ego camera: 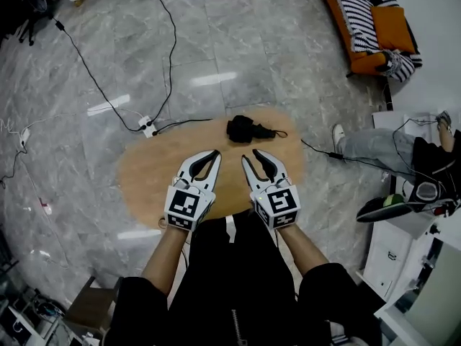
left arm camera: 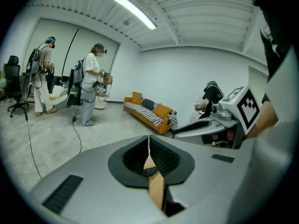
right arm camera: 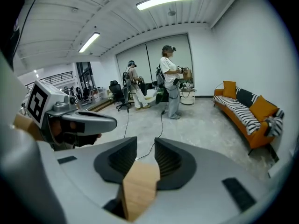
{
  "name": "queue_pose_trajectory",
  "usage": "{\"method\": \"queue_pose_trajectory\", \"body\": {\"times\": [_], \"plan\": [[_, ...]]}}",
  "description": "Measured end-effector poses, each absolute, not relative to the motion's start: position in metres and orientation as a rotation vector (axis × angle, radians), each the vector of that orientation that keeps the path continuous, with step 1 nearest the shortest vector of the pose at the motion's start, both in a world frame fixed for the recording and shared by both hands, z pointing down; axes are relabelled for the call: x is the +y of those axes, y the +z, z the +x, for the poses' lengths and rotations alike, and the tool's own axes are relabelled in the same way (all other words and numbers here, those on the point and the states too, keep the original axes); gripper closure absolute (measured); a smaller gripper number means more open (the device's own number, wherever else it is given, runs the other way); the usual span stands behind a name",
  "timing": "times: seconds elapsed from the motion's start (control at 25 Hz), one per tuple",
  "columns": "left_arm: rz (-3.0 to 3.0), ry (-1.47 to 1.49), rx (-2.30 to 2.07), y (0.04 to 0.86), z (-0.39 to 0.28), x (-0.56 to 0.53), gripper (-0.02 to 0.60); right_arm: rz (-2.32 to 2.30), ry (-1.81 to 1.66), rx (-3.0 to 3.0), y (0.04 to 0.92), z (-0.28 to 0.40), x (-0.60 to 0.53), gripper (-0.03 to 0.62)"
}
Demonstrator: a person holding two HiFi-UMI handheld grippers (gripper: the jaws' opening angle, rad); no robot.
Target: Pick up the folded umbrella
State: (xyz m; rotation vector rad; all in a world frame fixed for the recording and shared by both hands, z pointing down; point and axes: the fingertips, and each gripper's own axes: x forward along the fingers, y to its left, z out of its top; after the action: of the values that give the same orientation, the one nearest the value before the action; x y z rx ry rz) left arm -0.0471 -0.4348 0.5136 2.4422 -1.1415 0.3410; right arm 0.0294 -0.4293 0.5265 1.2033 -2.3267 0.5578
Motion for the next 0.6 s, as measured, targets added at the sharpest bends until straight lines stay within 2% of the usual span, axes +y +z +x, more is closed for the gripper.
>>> {"method": "queue_pose_trajectory", "body": {"times": [0.6], "plan": [[2.382, 0.385, -1.154, 0.556, -0.039, -0.449, 0.561, 1.051, 0.533, -2.311, 0.587, 0.047, -0.444, 0.434]]}}
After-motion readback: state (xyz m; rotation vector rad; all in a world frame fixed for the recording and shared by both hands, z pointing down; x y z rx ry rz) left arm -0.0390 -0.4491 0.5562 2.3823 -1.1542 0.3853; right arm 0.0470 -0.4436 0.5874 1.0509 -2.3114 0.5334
